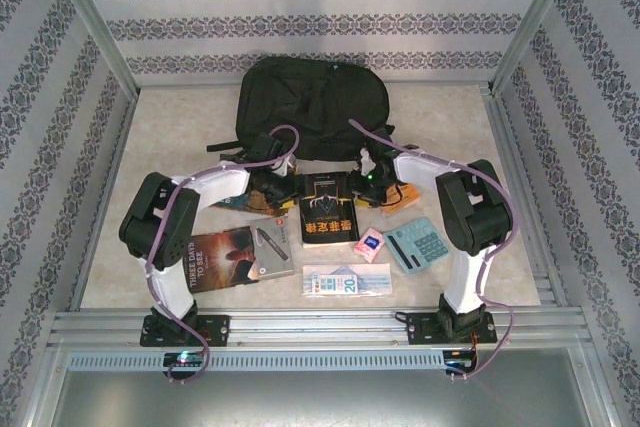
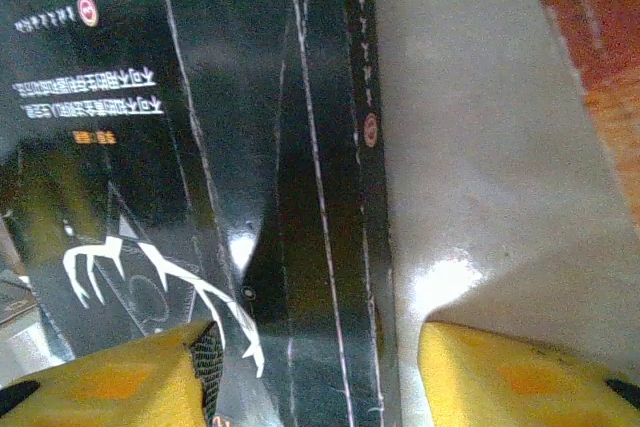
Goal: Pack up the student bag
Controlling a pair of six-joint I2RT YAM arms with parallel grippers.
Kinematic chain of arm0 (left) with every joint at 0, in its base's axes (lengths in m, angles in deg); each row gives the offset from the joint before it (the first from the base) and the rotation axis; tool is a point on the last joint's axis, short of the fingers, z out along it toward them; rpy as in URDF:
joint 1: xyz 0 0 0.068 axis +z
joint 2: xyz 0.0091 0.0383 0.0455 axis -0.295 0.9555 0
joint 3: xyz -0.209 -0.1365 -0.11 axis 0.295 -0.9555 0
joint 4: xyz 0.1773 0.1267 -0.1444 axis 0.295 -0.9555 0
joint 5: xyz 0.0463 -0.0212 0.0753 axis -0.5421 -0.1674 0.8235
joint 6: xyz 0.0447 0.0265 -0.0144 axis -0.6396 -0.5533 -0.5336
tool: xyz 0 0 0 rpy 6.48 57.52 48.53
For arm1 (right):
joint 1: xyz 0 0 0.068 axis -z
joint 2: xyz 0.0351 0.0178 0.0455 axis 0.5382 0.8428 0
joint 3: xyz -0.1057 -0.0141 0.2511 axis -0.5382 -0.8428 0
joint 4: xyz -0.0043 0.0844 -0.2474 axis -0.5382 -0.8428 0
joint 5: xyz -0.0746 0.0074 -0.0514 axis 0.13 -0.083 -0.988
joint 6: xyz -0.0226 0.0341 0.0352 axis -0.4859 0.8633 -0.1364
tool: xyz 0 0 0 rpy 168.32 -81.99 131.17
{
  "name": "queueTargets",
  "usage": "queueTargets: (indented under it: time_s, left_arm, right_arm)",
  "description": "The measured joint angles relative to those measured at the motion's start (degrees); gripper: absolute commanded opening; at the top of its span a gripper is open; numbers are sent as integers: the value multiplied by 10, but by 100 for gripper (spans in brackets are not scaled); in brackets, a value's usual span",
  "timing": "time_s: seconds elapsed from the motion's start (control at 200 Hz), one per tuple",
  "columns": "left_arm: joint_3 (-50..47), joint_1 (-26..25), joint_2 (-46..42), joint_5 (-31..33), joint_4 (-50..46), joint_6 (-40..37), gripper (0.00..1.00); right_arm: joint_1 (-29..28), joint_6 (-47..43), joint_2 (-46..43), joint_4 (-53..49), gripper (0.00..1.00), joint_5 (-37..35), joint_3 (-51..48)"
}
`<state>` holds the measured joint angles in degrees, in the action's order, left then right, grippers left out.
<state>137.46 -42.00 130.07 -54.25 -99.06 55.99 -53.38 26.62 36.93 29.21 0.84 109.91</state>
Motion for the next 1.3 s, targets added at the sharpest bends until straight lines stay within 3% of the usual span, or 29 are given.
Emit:
queueTargets:
  time_s: [0.195,0.46,0.809,1.064,1.219,1.304]
  left_arm:
    - [4,-5,24,-2,3,6,60]
    - [16,-5,35,-4,-6,6,57]
    - [53,-5,49,5,-47,-12,55]
    - [86,9,50,14,-61,-35,54]
    - [86,10,49,16,-69,-41,54]
    - [86,10,45,17,-76,-43,54]
  right_arm:
    - [3,-2,7,10,51,19,0]
    - [4,-2,16,4,56,26,9]
    - [5,2,9,-2,52,8,14]
    - [73,32,-67,36,51,-12,18]
    - [125,80,-53,64,65,-18,94]
    - [139,97,-7,63,68,-25,176]
